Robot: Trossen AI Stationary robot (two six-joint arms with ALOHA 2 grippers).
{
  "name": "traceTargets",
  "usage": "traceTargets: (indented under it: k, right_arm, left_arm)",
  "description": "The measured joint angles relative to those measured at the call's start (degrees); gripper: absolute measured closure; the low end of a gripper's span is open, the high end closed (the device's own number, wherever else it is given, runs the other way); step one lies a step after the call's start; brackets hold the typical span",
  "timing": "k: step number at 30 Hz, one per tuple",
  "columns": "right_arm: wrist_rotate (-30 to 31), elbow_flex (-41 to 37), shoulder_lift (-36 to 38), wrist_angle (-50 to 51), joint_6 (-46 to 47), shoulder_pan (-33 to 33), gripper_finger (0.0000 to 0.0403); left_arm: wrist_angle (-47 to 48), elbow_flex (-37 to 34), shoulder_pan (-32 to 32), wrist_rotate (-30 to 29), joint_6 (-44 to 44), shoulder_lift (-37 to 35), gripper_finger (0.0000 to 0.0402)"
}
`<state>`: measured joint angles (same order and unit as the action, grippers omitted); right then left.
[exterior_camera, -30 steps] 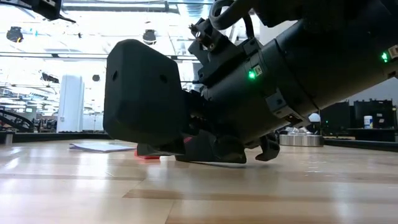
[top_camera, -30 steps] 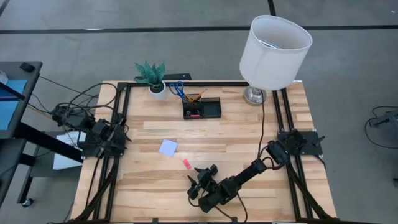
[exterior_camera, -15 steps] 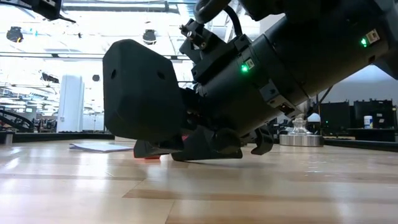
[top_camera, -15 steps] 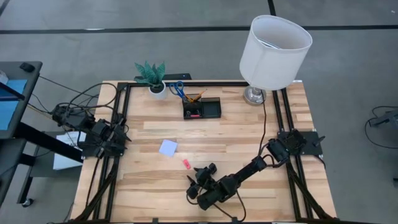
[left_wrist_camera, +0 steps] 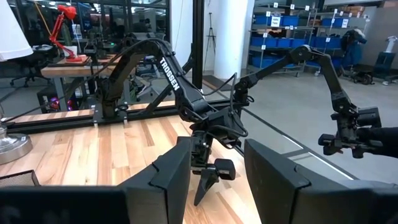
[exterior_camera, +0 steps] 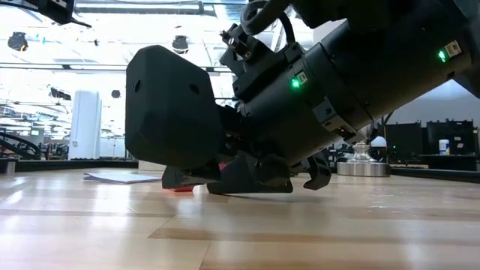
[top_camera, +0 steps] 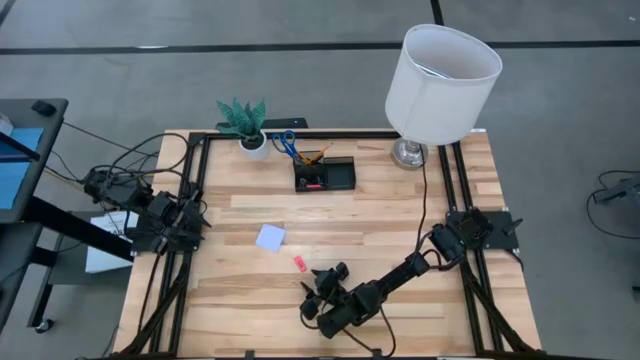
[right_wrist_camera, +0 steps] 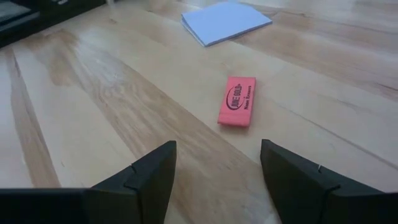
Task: Pick and place office supplies into organizer
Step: Put the pink eraser into the desk organizer
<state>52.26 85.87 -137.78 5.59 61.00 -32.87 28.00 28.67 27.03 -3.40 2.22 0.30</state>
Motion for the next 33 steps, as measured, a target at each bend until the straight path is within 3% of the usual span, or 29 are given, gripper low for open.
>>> traceTargets:
  k: [13, 19, 33]
  right_arm:
    - [1.2, -0.1, 0.0, -1.9, 1.9, -0.1, 0.0175]
    - [1.2, 0.0, -0.1, -2.4, -1.4, -1.0, 0.0175]
    - [-5.4, 6.4, 0.0, 13.3, -1.0, 1.1, 0.0195]
  left_arm:
    - [0.0, 0.0, 0.0, 0.0, 0.4, 0.0, 0.0260]
    - [0.0, 0.0, 0.0, 0.0, 0.4, 0.0, 0.0260]
    - [0.0, 0.0, 0.0, 0.0, 0.4, 0.0, 0.0260]
